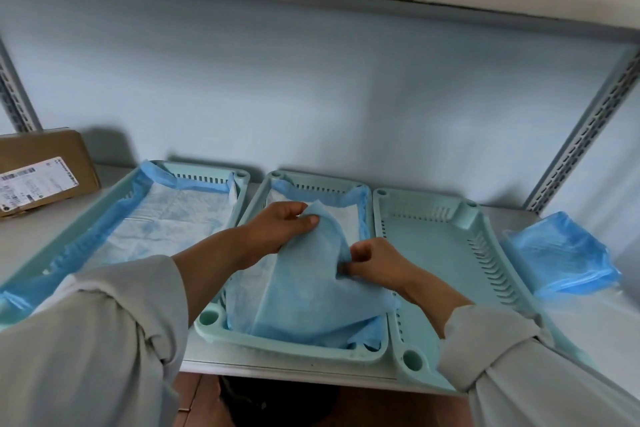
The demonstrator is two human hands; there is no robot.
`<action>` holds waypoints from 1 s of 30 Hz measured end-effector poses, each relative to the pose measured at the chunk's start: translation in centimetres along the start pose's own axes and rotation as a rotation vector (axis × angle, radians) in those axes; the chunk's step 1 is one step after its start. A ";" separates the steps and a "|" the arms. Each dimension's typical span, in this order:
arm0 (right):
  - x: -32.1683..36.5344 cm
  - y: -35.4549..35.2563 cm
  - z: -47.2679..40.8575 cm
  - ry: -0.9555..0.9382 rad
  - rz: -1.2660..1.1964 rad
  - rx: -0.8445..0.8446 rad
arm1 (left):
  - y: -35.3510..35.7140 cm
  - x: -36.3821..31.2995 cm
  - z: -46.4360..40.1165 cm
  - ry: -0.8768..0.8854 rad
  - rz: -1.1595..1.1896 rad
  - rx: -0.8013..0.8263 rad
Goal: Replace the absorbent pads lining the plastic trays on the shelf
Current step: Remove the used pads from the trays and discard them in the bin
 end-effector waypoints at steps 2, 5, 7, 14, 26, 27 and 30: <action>0.8 -1.1 -0.3 -0.103 -0.089 -0.248 | -0.3 -0.6 0.0 0.003 0.153 -0.036; 1.9 -3.3 0.2 -0.237 -0.225 -0.499 | -1.5 -1.3 0.0 0.007 0.241 -0.078; 2.7 -4.0 0.3 -0.295 -0.125 -0.498 | -2.0 -1.7 0.1 0.053 0.117 -0.059; 3.8 -5.1 1.4 -0.270 0.063 -0.424 | -2.6 -3.3 0.2 0.193 -0.169 -0.232; 2.2 -7.0 4.1 -0.078 -0.258 -0.332 | -3.1 -3.8 -0.1 0.162 -0.465 -0.211; 2.0 -7.1 4.1 -0.046 -0.158 -0.327 | -3.2 -3.7 -0.2 0.149 -0.634 -0.182; 1.1 -7.8 3.8 0.047 -0.024 -0.373 | -3.1 -3.2 -0.3 0.049 -1.137 -0.117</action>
Point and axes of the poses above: each hand's wrist, its own z-axis away from the middle knuckle, its own y-axis out of the palm, x = y × z, the point moved 4 cm from there along -z, towards the middle knuckle, and after that the axes turned 12 degrees about -z, right-handed, at the moved point
